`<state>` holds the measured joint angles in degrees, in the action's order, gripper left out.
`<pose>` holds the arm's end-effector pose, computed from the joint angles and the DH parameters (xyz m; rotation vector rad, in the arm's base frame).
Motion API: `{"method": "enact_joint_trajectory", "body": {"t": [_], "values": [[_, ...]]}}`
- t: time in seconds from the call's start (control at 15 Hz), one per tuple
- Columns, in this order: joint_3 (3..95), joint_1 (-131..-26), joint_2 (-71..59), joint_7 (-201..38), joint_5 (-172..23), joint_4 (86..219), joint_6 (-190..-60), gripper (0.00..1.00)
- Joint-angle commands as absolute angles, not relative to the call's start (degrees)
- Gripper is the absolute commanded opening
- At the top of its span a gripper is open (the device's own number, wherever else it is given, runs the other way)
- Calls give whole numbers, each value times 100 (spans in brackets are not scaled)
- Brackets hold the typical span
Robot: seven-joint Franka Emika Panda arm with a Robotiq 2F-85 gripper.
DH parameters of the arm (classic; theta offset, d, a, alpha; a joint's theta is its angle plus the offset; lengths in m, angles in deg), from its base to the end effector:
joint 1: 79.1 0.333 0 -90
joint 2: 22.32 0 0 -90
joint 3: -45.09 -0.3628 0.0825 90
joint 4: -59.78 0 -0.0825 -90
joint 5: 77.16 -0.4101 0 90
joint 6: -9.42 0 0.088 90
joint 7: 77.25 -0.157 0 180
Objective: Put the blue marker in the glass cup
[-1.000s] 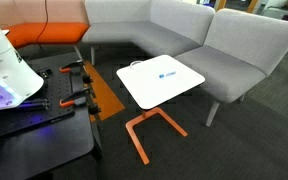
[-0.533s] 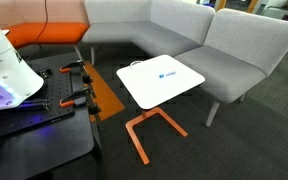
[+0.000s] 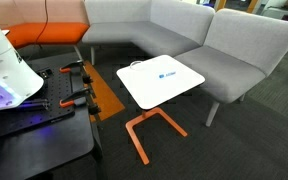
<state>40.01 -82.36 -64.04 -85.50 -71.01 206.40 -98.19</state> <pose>0.3335 -0.0014 0.4809 2.9784 -0.1536 0.0847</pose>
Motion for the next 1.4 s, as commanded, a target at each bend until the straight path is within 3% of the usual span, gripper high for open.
{"method": "enact_joint_trajectory", "body": {"t": [0.0, 0.53, 1.33], "values": [[4046, -8122, -4783, -8610, -7181, 20219, -10911, 100], [4130, -7949, -1162, -8698, -7215, 18605, -12866, 100], [4493, -7795, 1801, -8571, -7451, 16539, -13473, 100]]}}
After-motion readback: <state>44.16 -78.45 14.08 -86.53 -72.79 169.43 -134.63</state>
